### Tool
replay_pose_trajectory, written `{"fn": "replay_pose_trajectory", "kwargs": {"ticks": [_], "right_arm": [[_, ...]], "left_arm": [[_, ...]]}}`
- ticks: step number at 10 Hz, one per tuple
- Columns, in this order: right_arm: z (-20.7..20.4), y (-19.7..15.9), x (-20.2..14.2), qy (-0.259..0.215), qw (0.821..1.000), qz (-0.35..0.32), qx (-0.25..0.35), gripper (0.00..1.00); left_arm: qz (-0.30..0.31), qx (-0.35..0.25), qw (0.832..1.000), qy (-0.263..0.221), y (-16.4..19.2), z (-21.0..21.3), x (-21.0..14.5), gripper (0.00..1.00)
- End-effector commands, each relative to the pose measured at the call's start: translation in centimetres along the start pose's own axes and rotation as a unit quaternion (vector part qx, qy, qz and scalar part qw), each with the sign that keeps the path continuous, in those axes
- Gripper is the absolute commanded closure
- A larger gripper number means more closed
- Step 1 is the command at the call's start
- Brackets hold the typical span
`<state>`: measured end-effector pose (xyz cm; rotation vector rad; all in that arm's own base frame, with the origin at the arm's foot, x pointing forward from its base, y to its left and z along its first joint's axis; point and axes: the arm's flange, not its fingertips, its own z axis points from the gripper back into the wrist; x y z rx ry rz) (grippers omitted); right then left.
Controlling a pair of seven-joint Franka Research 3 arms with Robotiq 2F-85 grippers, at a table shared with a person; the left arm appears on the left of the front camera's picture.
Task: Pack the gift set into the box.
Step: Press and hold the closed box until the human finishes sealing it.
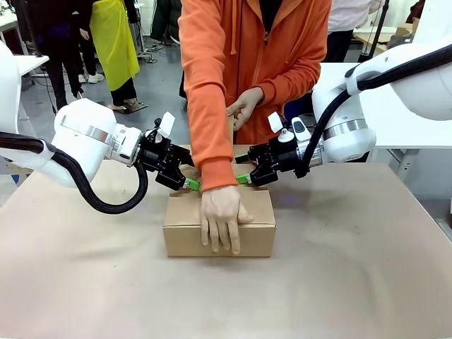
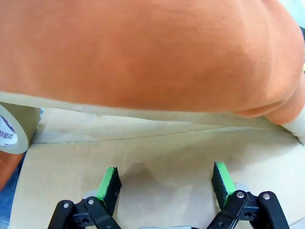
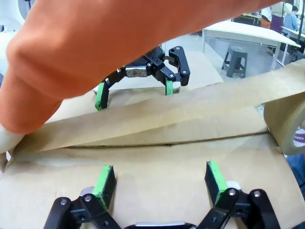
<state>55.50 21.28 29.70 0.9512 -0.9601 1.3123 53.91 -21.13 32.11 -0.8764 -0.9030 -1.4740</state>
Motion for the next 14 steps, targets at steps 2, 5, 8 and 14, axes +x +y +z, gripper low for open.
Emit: {"fn": "replay_pose_trajectory", "kwargs": {"ticks": [2, 5, 8, 14], "right_arm": [[-0.09, -0.08, -0.09, 0.009, 1.000, -0.001, 0.002, 0.00], [-0.09, -0.08, -0.09, 0.009, 1.000, -0.001, 0.002, 0.00], [-0.09, -0.08, -0.09, 0.009, 1.000, -0.001, 0.002, 0.00], [-0.09, -0.08, -0.09, 0.009, 1.000, -0.001, 0.002, 0.00]], "left_arm": [[0.001, -0.003, 1.000, -0.001, -0.14, -0.12, -0.08, 0.00], [0.001, -0.003, 1.000, -0.001, -0.14, -0.12, -0.08, 0.00], [0.001, -0.003, 1.000, -0.001, -0.14, -0.12, -0.08, 0.00], [0.001, -0.003, 1.000, -0.001, -0.14, -0.12, -0.08, 0.00]]}}
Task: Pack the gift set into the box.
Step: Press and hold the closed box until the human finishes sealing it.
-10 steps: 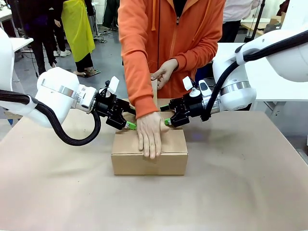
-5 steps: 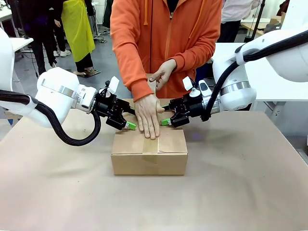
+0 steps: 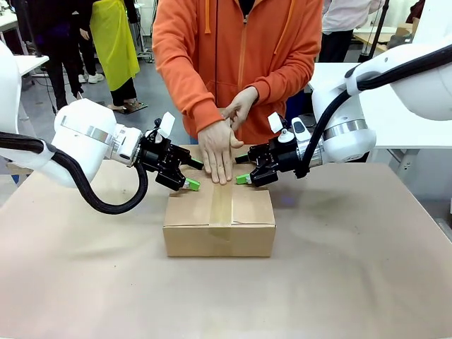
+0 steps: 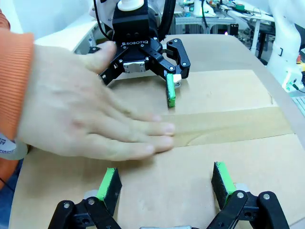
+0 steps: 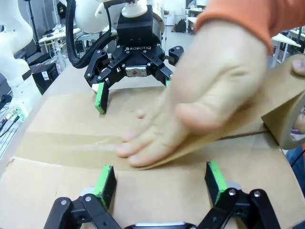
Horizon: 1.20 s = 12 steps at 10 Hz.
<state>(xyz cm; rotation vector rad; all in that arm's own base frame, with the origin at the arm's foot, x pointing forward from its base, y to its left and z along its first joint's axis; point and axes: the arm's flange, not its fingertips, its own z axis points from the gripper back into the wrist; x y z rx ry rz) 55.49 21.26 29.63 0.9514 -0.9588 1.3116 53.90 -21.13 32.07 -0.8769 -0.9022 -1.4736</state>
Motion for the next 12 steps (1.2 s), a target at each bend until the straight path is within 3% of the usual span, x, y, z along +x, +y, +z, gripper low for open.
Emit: {"fn": "replay_pose_trajectory", "kwargs": {"ticks": [1, 12], "right_arm": [[-0.09, -0.09, -0.02, 0.008, 1.000, 0.000, 0.002, 0.00], [-0.09, -0.09, -0.02, 0.008, 1.000, 0.000, 0.002, 0.00]], "left_arm": [[0.000, -0.002, 1.000, -0.001, -0.13, -0.10, -0.03, 0.00], [0.000, -0.002, 1.000, -0.001, -0.13, -0.10, -0.03, 0.00]]}}
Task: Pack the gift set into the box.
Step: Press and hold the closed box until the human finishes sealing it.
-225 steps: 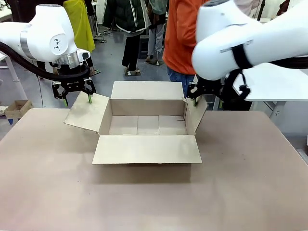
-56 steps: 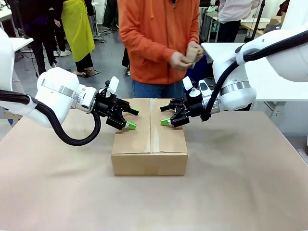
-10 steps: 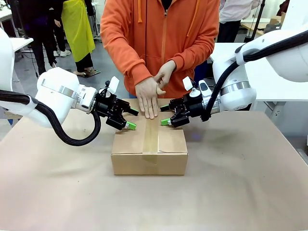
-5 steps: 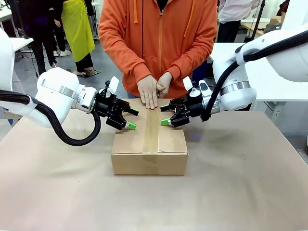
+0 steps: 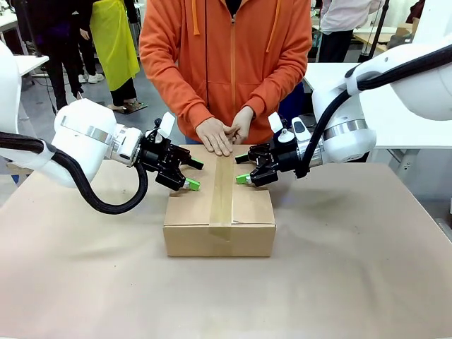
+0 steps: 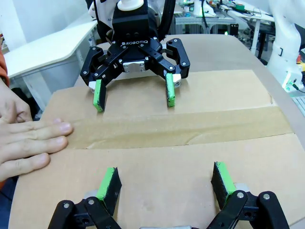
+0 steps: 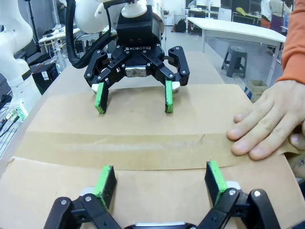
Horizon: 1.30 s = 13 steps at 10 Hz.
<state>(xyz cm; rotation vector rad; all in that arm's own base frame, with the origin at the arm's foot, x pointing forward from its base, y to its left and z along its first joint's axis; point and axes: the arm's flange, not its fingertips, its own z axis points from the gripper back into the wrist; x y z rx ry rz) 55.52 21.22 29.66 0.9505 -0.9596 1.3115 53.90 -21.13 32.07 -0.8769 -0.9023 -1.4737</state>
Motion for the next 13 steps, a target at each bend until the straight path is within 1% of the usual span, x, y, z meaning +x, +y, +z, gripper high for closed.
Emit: {"fn": "replay_pose_trajectory", "kwargs": {"ticks": [1, 11, 12, 13], "right_arm": [[-0.1, -0.1, 0.0, 0.008, 1.000, 0.000, 0.003, 0.00], [-0.1, -0.1, 0.0, 0.008, 1.000, 0.000, 0.003, 0.00], [0.0, 0.0, 0.0, -0.001, 1.000, 0.000, 0.001, 0.00], [1.7, 0.5, 0.9, -0.018, 1.000, 0.000, 0.017, 0.00]], "left_arm": [[0.000, -0.002, 1.000, -0.001, -0.1, -0.1, 0.0, 0.00], [0.000, -0.002, 1.000, -0.001, -0.1, -0.1, 0.0, 0.00], [0.000, -0.002, 1.000, -0.001, -0.1, -0.1, 0.0, 0.00], [0.000, 0.000, 1.000, 0.000, 0.0, 0.0, 0.0, 0.00]]}}
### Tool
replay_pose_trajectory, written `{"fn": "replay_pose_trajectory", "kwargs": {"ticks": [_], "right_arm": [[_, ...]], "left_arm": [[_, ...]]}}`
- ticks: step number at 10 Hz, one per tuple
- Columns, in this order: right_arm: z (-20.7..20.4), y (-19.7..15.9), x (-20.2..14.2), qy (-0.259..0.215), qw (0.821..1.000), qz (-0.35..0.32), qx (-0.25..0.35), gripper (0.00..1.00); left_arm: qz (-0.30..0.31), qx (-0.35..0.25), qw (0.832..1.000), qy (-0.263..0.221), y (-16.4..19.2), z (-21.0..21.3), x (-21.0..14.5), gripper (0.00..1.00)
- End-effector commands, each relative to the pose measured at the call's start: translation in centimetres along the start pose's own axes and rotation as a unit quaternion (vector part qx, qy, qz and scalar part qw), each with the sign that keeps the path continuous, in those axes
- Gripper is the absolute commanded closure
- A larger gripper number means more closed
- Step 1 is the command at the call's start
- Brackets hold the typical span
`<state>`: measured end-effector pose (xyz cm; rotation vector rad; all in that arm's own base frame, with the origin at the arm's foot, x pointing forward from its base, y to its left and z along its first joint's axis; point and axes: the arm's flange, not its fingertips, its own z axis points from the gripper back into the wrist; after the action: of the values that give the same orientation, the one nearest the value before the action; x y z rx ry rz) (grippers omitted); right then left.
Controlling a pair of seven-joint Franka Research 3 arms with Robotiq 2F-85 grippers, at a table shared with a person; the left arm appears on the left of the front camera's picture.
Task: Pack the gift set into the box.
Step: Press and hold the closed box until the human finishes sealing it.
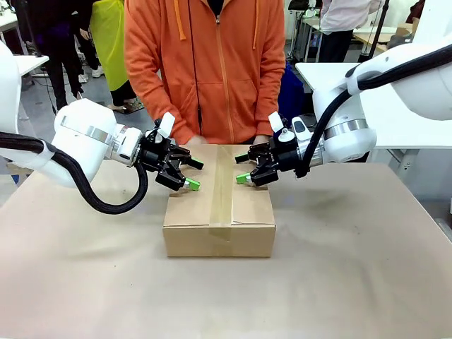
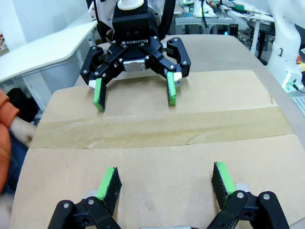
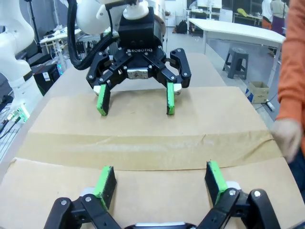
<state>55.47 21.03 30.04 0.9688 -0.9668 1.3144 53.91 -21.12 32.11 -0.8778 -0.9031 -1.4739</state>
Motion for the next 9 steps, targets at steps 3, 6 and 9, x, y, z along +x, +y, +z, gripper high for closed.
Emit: {"fn": "replay_pose_trajectory", "kwargs": {"ticks": [3, 6, 9], "right_arm": [[13.7, 2.6, 2.9, -0.132, 0.991, -0.013, -0.024, 0.00], [26.0, 5.3, -2.7, -0.257, 0.953, -0.047, -0.152, 0.00], [28.5, 5.8, -3.3, -0.233, 0.958, -0.061, -0.157, 0.00]], "left_arm": [[-0.006, 0.038, 0.991, -0.129, -4.3, 12.2, 0.7, 0.00], [0.010, 0.160, 0.949, -0.272, -7.9, 23.0, -6.9, 0.00], [0.038, 0.176, 0.949, -0.258, -9.0, 25.7, -6.9, 0.00]]}}
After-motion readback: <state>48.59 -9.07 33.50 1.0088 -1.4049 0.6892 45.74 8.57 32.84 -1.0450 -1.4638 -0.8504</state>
